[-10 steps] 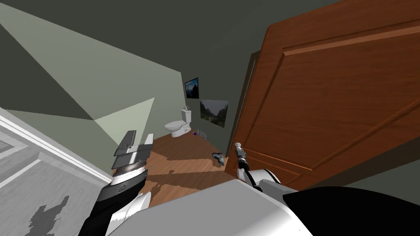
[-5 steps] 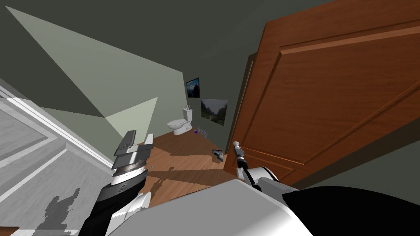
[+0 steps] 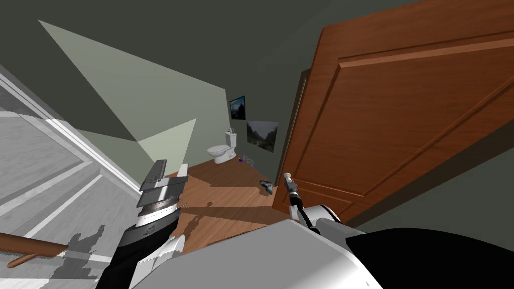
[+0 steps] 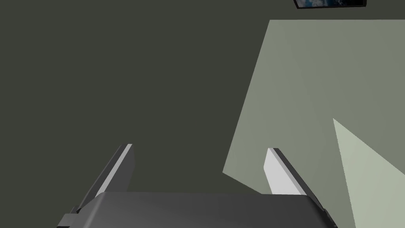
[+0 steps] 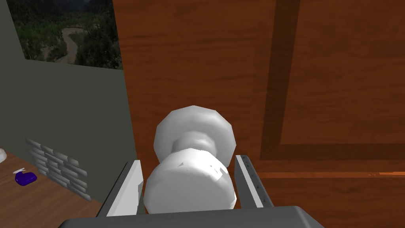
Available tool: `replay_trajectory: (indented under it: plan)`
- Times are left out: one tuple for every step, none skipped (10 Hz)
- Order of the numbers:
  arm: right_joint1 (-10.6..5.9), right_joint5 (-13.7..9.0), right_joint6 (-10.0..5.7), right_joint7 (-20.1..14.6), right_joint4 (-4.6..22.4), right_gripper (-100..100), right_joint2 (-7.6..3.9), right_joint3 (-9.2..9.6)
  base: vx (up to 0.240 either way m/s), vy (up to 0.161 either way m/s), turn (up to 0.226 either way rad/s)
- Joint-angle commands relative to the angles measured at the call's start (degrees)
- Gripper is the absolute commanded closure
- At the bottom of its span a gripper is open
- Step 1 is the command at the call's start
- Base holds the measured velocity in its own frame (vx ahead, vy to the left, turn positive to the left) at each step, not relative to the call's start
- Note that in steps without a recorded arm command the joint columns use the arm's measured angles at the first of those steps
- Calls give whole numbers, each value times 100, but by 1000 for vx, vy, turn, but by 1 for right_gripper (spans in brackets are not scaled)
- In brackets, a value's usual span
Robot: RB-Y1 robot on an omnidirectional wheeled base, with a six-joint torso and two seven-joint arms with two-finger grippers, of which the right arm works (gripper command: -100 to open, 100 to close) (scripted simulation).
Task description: Pull the door open
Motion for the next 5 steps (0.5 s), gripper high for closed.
replay_trajectory:
  plan:
    - [88,97,81,-48,-46,100,72,104,-241,-6,50]
    - [88,97,81,-48,-46,100,72,104,-166,10,24]
    - [27,88,65,-42,-48,100,31,94,-67,14,9]
    - [31,184,3,-143,-37,100,44,199,-148,-26,39]
    - [36,226,-12,-184,-49,100,43,244,-244,-40,69]
